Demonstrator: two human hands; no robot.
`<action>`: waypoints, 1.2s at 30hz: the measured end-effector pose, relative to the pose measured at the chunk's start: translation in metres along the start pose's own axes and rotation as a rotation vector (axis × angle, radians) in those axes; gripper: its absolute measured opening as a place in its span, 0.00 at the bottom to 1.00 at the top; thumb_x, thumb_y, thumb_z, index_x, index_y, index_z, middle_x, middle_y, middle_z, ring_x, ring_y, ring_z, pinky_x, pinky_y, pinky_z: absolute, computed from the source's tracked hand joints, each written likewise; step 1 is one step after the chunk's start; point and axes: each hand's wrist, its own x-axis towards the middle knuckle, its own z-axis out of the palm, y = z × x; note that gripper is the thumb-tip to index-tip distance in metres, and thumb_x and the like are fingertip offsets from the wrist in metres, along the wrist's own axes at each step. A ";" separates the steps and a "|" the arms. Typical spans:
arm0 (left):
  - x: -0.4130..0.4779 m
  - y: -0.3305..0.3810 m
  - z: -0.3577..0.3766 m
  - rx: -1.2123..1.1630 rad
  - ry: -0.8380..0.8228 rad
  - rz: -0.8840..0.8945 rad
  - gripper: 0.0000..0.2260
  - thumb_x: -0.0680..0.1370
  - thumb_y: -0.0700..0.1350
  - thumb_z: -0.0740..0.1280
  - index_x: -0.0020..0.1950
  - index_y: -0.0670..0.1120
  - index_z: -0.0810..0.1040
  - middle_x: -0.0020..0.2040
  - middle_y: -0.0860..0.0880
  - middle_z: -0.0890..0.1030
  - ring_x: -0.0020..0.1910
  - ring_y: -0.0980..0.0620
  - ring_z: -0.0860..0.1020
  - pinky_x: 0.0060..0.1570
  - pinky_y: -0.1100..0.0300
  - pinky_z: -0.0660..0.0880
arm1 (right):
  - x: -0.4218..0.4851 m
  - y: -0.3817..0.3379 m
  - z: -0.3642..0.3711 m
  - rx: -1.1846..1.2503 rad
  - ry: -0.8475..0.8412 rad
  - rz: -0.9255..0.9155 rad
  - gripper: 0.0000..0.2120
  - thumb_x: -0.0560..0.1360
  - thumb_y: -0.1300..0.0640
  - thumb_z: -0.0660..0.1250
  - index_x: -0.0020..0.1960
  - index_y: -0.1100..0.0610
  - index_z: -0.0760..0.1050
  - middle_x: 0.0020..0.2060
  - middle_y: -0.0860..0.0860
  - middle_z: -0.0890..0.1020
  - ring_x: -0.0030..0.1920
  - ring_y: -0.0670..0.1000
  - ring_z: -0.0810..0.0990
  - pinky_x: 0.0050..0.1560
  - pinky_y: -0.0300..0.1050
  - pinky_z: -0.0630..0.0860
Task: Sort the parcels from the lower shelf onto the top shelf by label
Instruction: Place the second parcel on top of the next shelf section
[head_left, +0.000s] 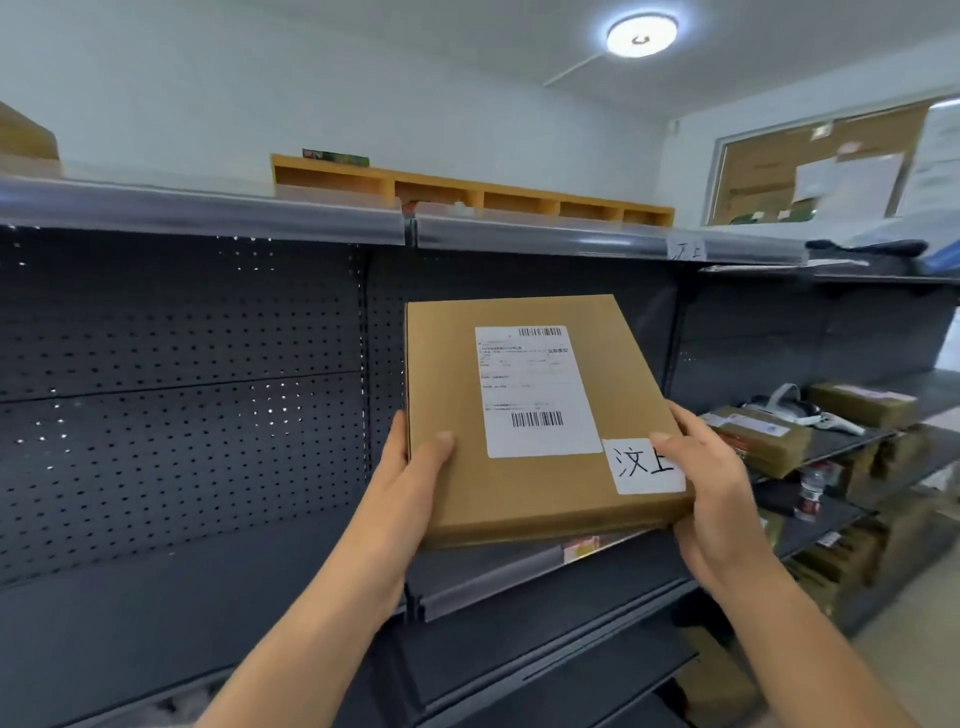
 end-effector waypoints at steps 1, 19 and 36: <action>0.001 0.003 0.011 0.008 -0.018 0.005 0.32 0.82 0.62 0.65 0.84 0.69 0.57 0.76 0.63 0.75 0.72 0.55 0.76 0.77 0.48 0.66 | 0.004 -0.001 -0.012 0.013 0.012 -0.015 0.21 0.83 0.64 0.62 0.75 0.55 0.75 0.62 0.58 0.87 0.62 0.64 0.86 0.56 0.56 0.85; 0.053 0.084 0.221 0.263 -0.264 0.272 0.53 0.73 0.67 0.71 0.82 0.72 0.32 0.81 0.66 0.63 0.69 0.61 0.75 0.73 0.56 0.68 | 0.151 -0.088 -0.193 0.016 0.125 -0.242 0.20 0.85 0.63 0.57 0.74 0.55 0.77 0.63 0.59 0.84 0.52 0.50 0.88 0.45 0.40 0.86; 0.254 0.248 0.280 0.273 0.055 0.430 0.24 0.84 0.55 0.60 0.80 0.53 0.63 0.59 0.46 0.79 0.51 0.47 0.80 0.44 0.52 0.79 | 0.418 -0.146 -0.115 -0.155 -0.052 -0.388 0.17 0.78 0.49 0.61 0.62 0.51 0.80 0.56 0.50 0.81 0.58 0.53 0.78 0.60 0.51 0.74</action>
